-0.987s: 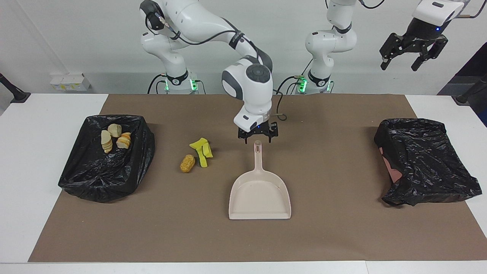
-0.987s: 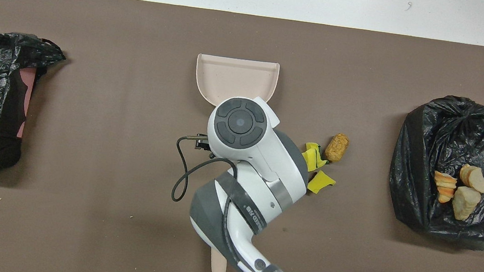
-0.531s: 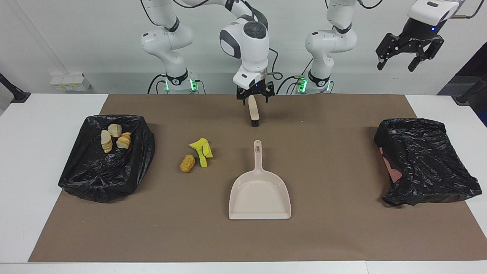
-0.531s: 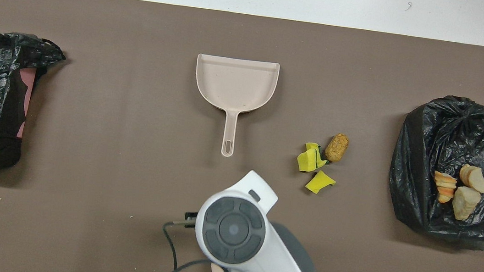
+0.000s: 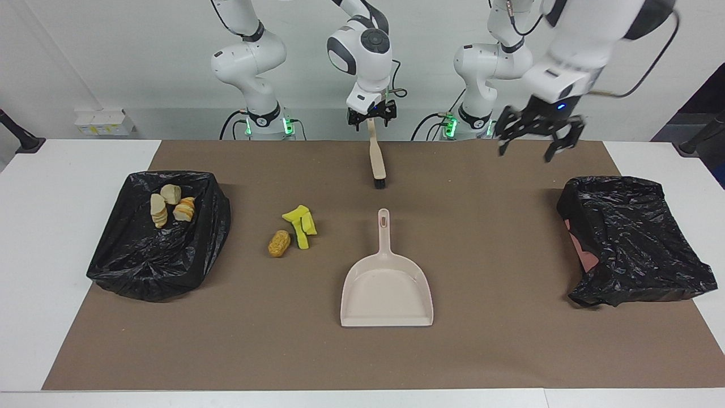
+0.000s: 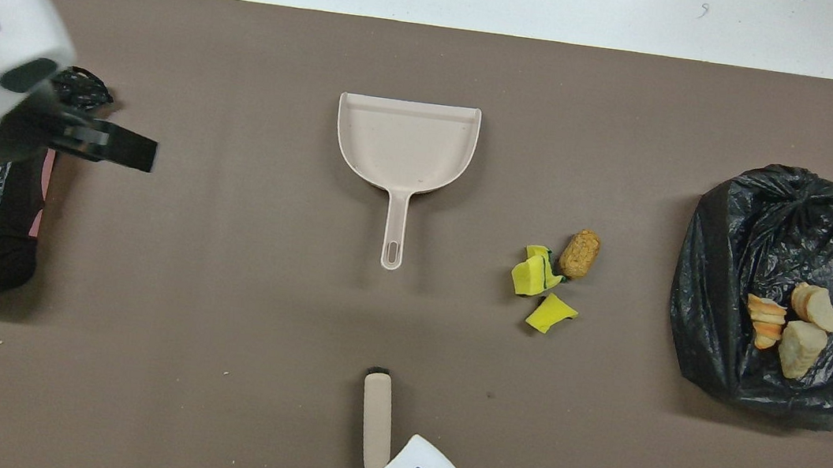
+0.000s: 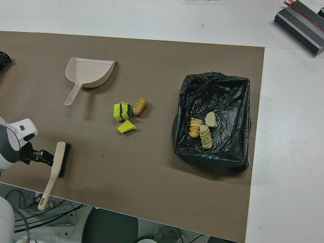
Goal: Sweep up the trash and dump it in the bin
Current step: 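Grasp the dustpan handle with the left gripper while the right gripper grasps the brush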
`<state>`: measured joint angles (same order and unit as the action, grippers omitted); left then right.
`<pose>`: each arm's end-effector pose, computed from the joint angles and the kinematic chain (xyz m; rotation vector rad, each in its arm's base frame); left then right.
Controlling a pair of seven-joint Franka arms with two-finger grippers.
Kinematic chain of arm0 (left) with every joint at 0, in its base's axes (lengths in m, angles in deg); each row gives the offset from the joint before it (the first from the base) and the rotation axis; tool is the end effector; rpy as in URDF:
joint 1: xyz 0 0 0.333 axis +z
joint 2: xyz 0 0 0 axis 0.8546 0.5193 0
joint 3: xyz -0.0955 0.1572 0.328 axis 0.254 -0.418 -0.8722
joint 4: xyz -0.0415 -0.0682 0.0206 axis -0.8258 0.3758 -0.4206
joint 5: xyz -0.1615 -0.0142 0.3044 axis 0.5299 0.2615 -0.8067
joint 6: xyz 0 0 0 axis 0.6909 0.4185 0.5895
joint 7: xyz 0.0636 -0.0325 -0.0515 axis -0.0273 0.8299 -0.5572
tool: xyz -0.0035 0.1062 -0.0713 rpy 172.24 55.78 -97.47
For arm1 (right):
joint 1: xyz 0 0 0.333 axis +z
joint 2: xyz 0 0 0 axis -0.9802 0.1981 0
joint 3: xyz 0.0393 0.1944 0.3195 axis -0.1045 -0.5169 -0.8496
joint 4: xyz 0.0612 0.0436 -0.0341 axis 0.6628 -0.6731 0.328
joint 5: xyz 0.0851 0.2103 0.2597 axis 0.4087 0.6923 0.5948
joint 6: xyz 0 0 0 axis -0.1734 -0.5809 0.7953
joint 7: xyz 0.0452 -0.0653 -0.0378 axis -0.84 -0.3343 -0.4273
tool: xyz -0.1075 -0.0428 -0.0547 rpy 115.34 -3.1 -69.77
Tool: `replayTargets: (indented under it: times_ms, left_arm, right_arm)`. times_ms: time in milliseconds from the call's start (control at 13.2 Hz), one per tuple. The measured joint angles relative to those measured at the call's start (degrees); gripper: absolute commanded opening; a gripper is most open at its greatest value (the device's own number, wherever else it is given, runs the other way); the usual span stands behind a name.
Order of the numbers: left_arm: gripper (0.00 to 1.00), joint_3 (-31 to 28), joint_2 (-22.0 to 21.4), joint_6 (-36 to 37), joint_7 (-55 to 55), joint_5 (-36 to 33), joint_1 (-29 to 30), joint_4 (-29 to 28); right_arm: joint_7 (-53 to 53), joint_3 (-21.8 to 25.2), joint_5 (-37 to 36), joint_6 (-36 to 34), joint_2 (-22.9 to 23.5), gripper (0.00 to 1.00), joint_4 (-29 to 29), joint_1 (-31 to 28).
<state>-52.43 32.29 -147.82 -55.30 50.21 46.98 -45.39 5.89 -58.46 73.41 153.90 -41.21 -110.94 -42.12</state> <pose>0.5132 -0.1738 0.6612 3.0571 -0.3647 0.1721 0.2094 0.3569 0.4434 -3.0829 -0.2557 0.3284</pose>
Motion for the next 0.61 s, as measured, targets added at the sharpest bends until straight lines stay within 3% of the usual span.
replayTargets:
  times_ms: [152, 304, 531, 607]
  left_arm:
    - [1.0, 0.13, 3.71, -7.56, -5.67, -0.03, -4.9, -3.2]
    - [1.0, 0.15, 6.68, -12.31, -10.47, -0.03, -8.37, -4.96]
    - [1.0, 0.12, 12.01, -18.96, -17.36, -1.29, -13.07, -6.29]
    - [1.0, 0.11, 13.75, -21.46, -19.59, -1.54, -14.21, -6.73]
  right_arm:
    - [0.0, 0.01, 0.86, 4.96, 0.71, 1.0, -3.23, 1.76]
    - [0.06, 0.03, 0.93, 6.89, 1.57, 0.89, -4.63, 2.74]
    - [0.08, 0.03, 0.99, 7.01, 1.76, 0.81, -5.13, 3.28]
    - [0.08, 0.06, 1.41, 7.01, 1.82, 0.74, -5.34, 3.65]
